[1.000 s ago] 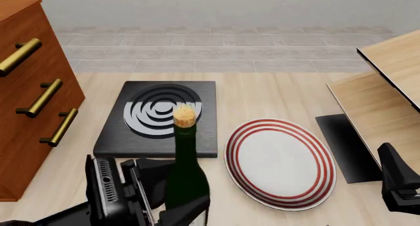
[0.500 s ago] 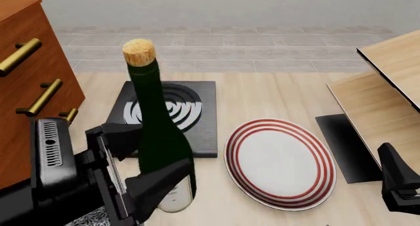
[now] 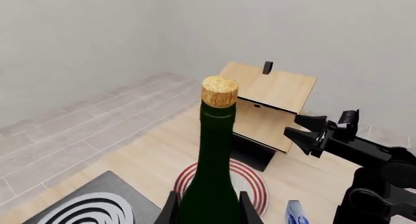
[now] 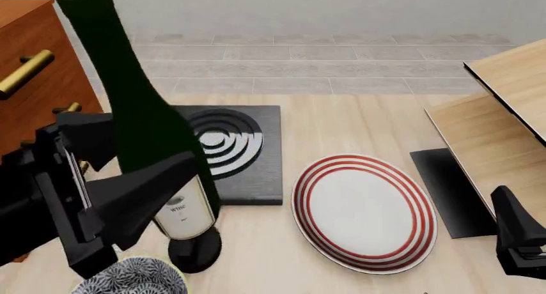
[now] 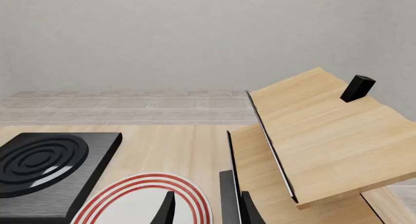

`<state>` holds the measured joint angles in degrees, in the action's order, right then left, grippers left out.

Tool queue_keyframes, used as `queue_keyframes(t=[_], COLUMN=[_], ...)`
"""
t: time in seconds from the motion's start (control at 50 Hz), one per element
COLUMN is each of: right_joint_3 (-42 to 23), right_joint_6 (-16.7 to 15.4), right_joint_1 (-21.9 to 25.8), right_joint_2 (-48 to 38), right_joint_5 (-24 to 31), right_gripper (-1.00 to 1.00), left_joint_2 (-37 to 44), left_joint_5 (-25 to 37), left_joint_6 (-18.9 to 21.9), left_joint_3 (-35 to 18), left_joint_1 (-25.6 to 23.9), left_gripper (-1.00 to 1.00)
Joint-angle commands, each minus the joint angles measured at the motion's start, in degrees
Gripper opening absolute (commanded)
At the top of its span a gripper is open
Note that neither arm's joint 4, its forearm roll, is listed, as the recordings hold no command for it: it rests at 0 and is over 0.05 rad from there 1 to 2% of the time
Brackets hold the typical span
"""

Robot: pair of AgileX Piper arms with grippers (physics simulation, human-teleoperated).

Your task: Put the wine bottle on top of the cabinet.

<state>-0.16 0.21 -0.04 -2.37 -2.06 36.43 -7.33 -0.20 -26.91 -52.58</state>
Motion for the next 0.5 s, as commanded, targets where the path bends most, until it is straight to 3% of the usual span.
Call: queue_keyframes(t=[0.02,0.5], right_joint_3=[0.00,0.00], right_joint_6=[0.00,-0.01], right_joint_1=[0.00,0.00], right_joint_2=[-0.01,0.02], right_joint_5=[0.00,0.01], right_gripper=[1.00,1.00], left_joint_2=[-3.97,-8.14], left_joint_5=[5.04,14.17], left_joint_6=[2.03,4.03], left_joint_3=[-2.72,-9.56], left_joint_1=[3.55,13.48], left_gripper=[-1.00,-1.00])
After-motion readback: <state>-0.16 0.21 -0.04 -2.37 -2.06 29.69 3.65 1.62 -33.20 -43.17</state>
